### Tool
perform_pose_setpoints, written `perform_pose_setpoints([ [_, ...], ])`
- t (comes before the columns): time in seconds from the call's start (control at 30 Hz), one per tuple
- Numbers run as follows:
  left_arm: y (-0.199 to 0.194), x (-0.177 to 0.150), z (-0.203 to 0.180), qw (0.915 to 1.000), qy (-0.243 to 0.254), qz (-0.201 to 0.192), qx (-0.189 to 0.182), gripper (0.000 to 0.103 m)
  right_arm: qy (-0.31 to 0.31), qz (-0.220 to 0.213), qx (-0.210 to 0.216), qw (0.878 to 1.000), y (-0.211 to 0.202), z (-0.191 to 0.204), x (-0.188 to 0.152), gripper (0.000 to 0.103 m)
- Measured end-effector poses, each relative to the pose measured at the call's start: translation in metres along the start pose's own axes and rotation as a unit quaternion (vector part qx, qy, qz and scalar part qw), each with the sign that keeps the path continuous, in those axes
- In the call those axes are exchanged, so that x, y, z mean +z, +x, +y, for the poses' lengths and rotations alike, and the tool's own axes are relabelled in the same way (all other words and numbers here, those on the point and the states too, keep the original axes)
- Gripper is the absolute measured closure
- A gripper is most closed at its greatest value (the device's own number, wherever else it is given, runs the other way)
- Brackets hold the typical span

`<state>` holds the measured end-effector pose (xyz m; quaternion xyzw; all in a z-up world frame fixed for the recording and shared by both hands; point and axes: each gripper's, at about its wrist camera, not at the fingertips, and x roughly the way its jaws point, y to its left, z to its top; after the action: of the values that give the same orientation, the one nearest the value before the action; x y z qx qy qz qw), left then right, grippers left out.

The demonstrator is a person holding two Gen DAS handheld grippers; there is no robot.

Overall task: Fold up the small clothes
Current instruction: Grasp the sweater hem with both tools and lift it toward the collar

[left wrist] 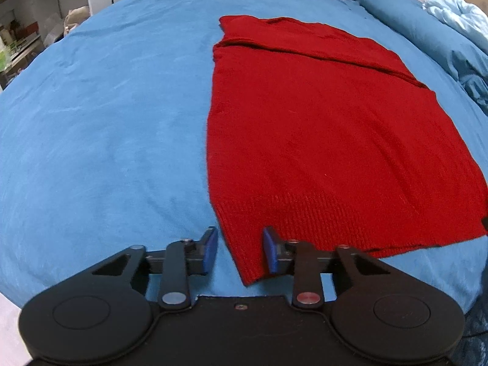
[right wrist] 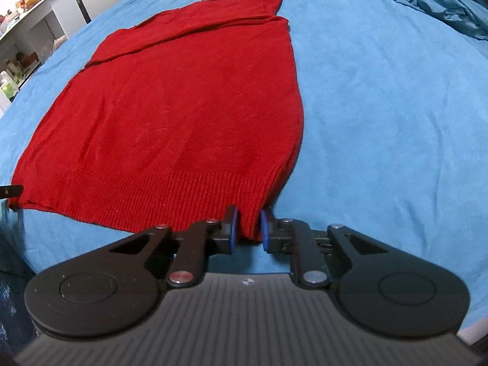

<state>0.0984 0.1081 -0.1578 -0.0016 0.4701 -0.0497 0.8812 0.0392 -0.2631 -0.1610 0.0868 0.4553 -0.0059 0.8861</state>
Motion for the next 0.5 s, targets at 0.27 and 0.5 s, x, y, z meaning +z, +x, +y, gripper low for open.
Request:
perform_pose_setpoints([
  [0.27, -0.002, 0.000, -0.009, 1.0000, 0.005, 0.000, 0.001, 0.098, 0.009, -0.001, 0.004, 1.000, -0.001, 0.001, 0.001, 0.081],
  [0.5, -0.030, 0.010, 0.003, 0.9987, -0.036, -0.026, -0.025, 0.098, 0.034, -0.027, 0.026, 0.999, -0.022, -0.004, 0.009, 0.082],
])
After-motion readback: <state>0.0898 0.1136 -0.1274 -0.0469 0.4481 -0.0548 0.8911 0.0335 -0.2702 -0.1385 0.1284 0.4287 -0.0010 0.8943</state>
